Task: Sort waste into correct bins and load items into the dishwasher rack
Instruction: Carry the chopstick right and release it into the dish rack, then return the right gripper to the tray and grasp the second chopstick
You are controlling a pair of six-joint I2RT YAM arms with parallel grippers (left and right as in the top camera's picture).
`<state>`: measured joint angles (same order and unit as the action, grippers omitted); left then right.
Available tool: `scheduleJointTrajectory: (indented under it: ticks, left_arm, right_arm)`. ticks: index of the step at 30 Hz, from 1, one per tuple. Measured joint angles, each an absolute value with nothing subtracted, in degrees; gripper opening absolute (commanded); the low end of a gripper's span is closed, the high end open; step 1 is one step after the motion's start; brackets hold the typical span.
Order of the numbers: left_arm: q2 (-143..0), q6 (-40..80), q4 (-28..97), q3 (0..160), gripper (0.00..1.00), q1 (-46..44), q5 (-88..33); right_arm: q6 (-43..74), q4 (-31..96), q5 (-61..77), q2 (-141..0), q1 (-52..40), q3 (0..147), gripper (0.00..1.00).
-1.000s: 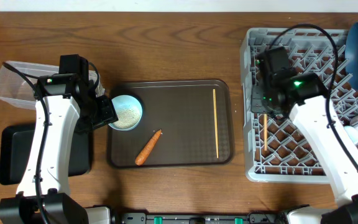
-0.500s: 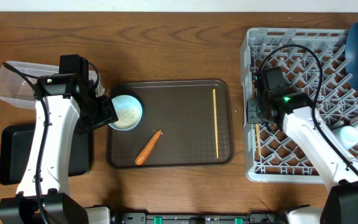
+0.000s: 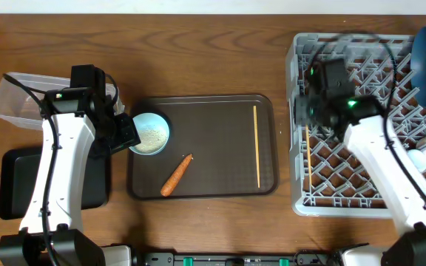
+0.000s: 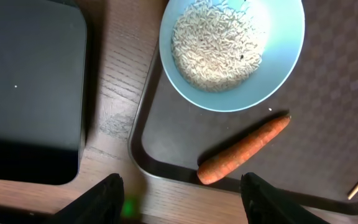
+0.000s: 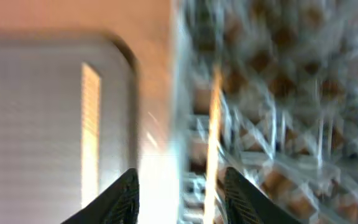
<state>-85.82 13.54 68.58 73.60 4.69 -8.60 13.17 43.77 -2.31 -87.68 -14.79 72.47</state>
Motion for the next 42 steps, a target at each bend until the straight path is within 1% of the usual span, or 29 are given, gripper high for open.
scheduleJointTrajectory:
  ticks: [3,9,14,22,23,25,26,28,31,33,34,39,42]
  left_arm:
    - [-85.82,13.54,68.58,73.58,0.63,4.69,-8.60]
    - [-85.82,13.54,68.58,73.58,0.63,4.69,-8.60]
    - [-85.82,13.54,68.58,73.58,0.63,4.69,-8.60]
    - [-85.82,13.54,68.58,73.58,0.63,4.69,-8.60]
    - [-85.82,13.54,68.58,73.58,0.63,4.69,-8.60]
    - [-85.82,13.54,68.60,73.58,0.63,4.69,-8.60]
    - [-85.82,13.54,68.58,73.58,0.63,4.69,-8.60]
    - [-85.82,13.54,68.58,73.58,0.63,4.69,-8.60]
    - [-85.82,13.54,68.58,73.58,0.63,4.69,-8.60]
    - [-85.82,13.54,68.55,73.58,0.63,4.69,-8.60]
    - [-85.82,13.54,68.60,73.58,0.63,4.69,-8.60]
    - [-85.82,13.54,68.58,73.58,0.63,4.69,-8.58]
    - [-85.82,13.54,68.60,73.58,0.63,4.69,-8.60]
  right_arm:
    - [13.17,40.88,0.01,-87.00,-15.90,76.23,0.47]
    - [13.26,41.01,1.83,-89.56,-21.74,76.53,0.47]
    - [15.00,41.08,2.48,-100.07,-27.05,76.49,0.49]
    - [20.18,41.41,0.23,-113.62,-30.26,76.29,0.48]
    - [20.58,41.41,0.16,-114.63,-30.28,76.27,0.47]
    - [21.17,41.39,-0.62,-115.61,-30.46,76.47,0.40]
    - [21.50,41.34,-0.60,-115.59,-30.48,76.51,0.36]
    - [21.78,41.65,-1.28,-115.77,-30.52,76.55,0.20]
    - [22.52,42.00,-1.83,-115.77,-30.57,76.55,0.08]
    - [23.24,42.06,-1.93,-115.77,-30.57,76.55,0.03]
    - [23.29,42.09,-1.91,-115.77,-30.57,76.55,0.01]
    - [23.73,42.76,-1.54,-115.77,-30.57,76.82,0.01]
    - [23.77,45.28,-0.82,-115.31,-30.55,76.95,0.01]
